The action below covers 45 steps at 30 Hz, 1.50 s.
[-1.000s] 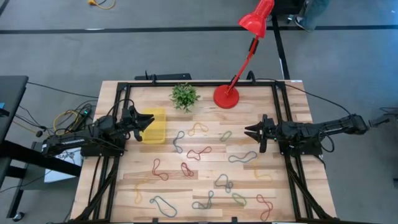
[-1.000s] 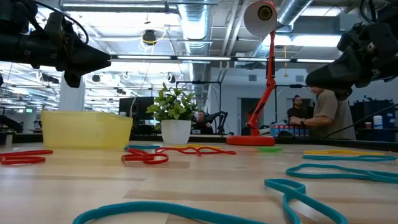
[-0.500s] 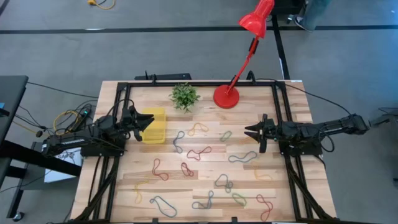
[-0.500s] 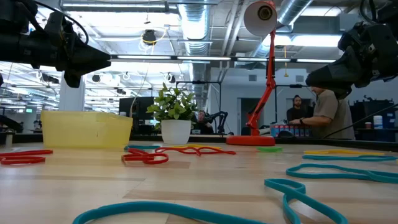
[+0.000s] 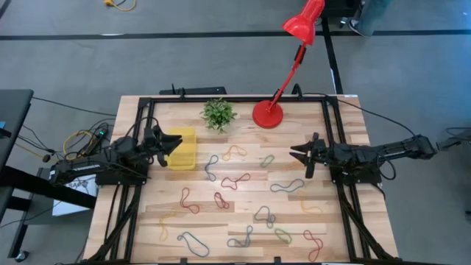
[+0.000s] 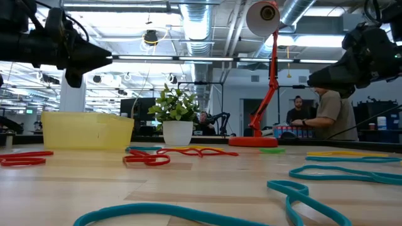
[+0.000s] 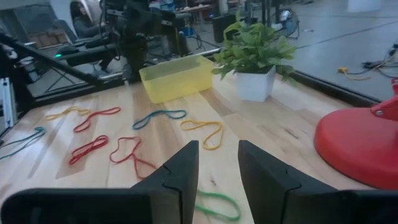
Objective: Pick and place items into bin
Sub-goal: Put the green rubber band into the yellow bin
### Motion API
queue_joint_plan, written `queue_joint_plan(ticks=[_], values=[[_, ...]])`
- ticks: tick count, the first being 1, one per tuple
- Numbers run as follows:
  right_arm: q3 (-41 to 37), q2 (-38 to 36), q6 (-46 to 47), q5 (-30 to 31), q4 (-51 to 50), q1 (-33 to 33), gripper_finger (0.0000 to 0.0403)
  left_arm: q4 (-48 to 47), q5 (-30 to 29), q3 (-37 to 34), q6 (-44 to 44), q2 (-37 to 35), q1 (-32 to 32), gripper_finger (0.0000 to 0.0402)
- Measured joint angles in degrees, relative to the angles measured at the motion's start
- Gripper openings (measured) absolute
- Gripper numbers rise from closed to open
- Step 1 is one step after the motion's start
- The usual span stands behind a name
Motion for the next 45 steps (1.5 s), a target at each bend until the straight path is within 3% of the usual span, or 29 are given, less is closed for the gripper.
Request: queue_joint_plan(ticks=[7,13,16,20,27,32,36,41,45], values=[[0.00,0.02,-1.11,-0.30,5.80,-0.29,0.0107,1.82,-6.69,-0.01,-4.81,0.02,0.04,0.0093],[2.23,0.45,-1.07,-3.39,7.74,1.43,0.0107,0.95,-3.52,-0.01,-5.39,0.13,0.02,0.0093],[4.29,4.47,-0.80,-3.08,7.45,3.04,0.0107,0.05,-2.94,0.64,-5.30,0.13,0.00,0.0093],[9.65,14.02,0.44,-1.09,7.76,4.33,0.0107,-0.22,-5.10,5.15,-1.06,1.22,0.01,0.0093],[21.84,37.60,0.48,2.81,-0.76,2.41,0.0107,-3.92,-5.79,14.85,3.50,8.38,-0.13,0.0093],[29.51,54.13,-1.29,-4.40,-7.48,-1.26,0.0107,-5.78,-5.60,15.73,2.83,15.54,-0.24,0.0093],[34.78,64.76,-1.05,-5.40,-12.62,-3.84,0.0107,-5.00,-5.51,15.78,1.05,19.90,-0.24,0.0093],[41.02,73.44,-2.46,-7.19,-18.23,-7.38,0.0107,-4.86,-4.00,15.82,0.13,21.81,-0.24,0.0093],[44.78,77.23,-3.06,-13.26,-21.12,-9.67,0.0107,-4.84,-1.79,15.86,0.05,21.73,-0.26,0.0093]])
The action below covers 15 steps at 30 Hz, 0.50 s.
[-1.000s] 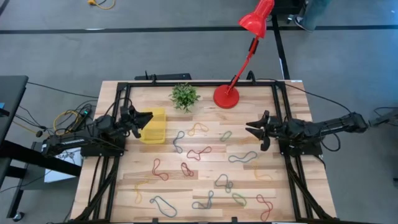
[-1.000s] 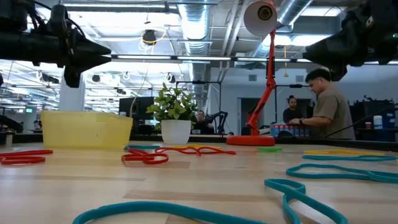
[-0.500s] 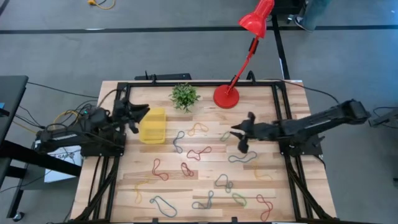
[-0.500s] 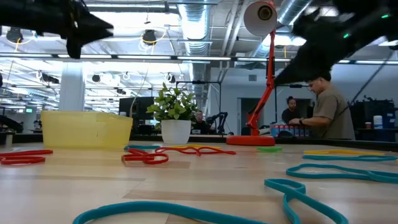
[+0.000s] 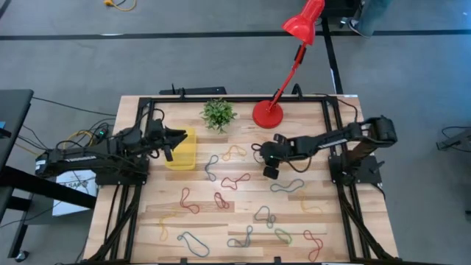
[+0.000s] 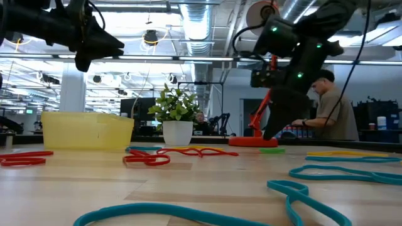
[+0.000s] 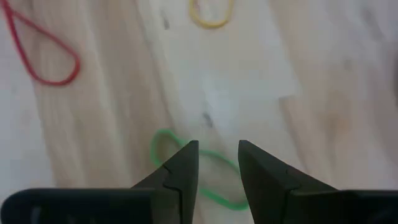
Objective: Pick and place items into bin
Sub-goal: Put the green rubber band into the yellow bin
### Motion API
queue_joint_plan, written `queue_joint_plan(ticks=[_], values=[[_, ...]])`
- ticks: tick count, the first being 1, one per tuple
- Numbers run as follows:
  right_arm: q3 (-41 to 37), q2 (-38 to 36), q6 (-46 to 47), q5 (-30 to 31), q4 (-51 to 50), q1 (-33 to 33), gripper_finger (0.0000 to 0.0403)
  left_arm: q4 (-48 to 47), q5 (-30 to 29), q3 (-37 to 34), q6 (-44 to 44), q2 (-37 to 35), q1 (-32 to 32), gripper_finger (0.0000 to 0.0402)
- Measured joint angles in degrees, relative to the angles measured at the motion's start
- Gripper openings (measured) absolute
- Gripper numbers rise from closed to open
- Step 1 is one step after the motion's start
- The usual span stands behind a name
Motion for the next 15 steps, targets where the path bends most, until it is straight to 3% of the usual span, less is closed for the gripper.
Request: queue_joint_plan(ticks=[8,15], values=[[1.99,1.93,0.50,-6.80,-7.08,0.73,0.0107,-0.04,0.40,0.04,-0.04,0.00,-0.01,0.0093],[1.99,1.99,-0.60,-3.40,-6.47,2.40,0.0107,-0.09,0.42,0.07,0.59,0.00,-0.01,0.0093]])
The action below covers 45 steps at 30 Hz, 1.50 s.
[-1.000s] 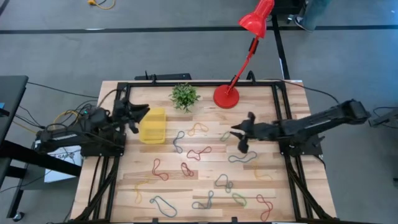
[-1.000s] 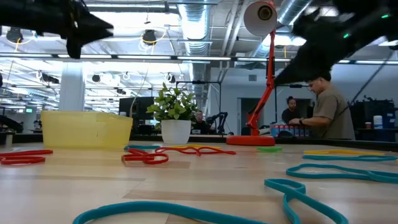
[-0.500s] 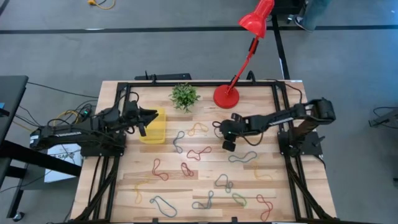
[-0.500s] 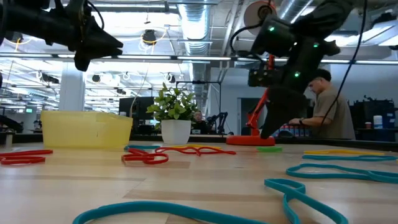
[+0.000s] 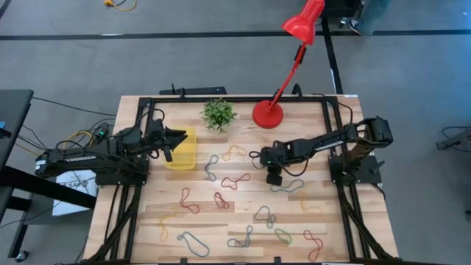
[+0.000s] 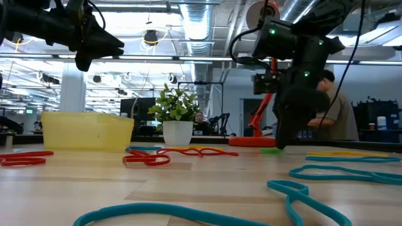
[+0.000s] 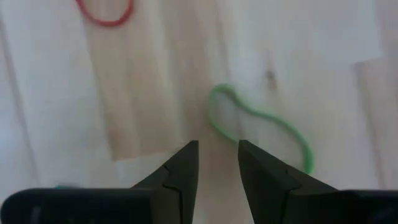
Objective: Pick and place items into bin
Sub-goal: Put the green rubber band into the yellow bin
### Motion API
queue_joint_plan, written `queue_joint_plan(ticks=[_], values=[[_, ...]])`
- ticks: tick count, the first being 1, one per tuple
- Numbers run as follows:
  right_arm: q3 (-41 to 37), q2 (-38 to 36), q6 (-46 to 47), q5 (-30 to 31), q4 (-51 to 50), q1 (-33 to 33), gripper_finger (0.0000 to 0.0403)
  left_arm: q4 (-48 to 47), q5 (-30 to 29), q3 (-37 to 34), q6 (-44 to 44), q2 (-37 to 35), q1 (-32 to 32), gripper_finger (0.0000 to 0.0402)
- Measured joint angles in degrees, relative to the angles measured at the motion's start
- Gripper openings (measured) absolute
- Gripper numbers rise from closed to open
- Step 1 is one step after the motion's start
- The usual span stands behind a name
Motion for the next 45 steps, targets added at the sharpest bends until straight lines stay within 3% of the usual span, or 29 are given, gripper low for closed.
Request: queue_joint_plan(ticks=[22,31,35,40,45], values=[[-0.04,0.95,-1.44,-2.63,4.95,-0.43,0.0107,-0.42,-0.04,0.04,-0.28,0.00,0.00,0.0093],[0.31,6.39,-1.37,-2.63,7.35,-0.80,0.0107,-0.75,-0.09,0.04,-0.31,0.00,0.00,0.0093],[0.14,5.92,-0.86,-2.56,7.93,-0.35,0.0083,-0.80,-0.11,0.04,-0.28,0.00,0.00,0.0093],[-0.32,2.82,-2.77,-1.70,8.18,0.57,0.0010,-0.81,-0.17,0.04,-0.28,0.04,0.00,0.0093],[-0.17,-1.72,-4.46,0.24,14.29,1.75,0.0010,-0.81,-0.22,0.04,-0.30,0.04,0.00,0.0093]])
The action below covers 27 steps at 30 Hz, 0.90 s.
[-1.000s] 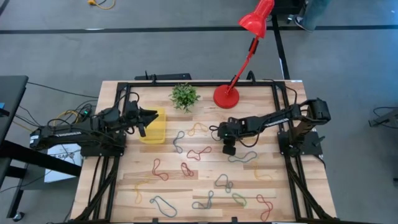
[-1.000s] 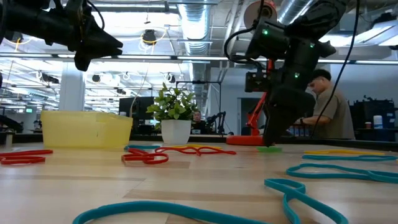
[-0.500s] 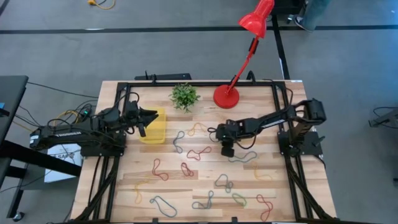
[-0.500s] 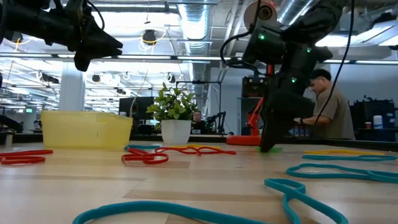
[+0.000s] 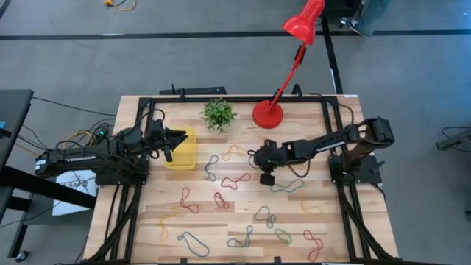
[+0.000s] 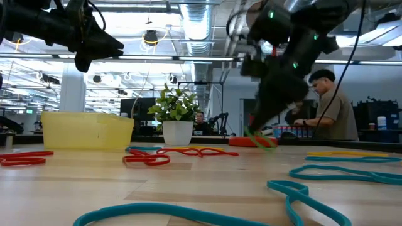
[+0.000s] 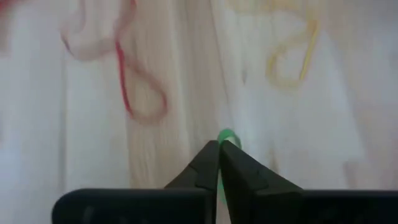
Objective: Pick and place items into bin
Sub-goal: Put the green rubber band into the yellow bin
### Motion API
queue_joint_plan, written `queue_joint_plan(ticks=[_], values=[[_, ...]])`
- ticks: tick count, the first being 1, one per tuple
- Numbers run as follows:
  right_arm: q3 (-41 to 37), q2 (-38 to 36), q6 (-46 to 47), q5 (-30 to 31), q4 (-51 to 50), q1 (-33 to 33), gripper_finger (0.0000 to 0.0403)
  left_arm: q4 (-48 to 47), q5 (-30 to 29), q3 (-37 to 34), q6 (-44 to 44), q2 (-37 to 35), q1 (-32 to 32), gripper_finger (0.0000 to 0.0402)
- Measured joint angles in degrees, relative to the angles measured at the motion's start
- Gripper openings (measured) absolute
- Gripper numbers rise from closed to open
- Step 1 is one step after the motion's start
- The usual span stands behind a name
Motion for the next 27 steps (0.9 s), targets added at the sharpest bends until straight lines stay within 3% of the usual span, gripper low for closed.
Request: queue_joint_plan(ticks=[4,9,13,15,21,27], values=[[-0.04,-2.37,-4.81,2.66,9.38,1.11,0.0005,0.00,0.00,0.00,0.01,0.00,0.00,0.0093],[0.11,-0.55,-4.98,5.77,36.55,0.66,0.0003,0.01,-1.55,0.00,0.03,0.00,-0.02,0.0093],[0.16,4.93,-4.93,5.65,58.26,0.73,0.0003,0.00,-7.54,0.00,0.03,0.00,-0.02,0.0093],[1.32,8.34,-4.93,5.30,64.56,0.75,0.0002,0.02,-11.18,0.00,0.03,0.00,-0.02,0.0093],[12.77,18.46,-4.91,3.93,64.65,0.27,0.0001,0.49,-19.14,0.00,1.56,-0.07,-0.02,0.0093],[29.48,27.00,-4.91,1.44,51.18,-0.69,0.0001,0.81,-22.75,0.00,3.57,-0.52,-0.02,0.0093]])
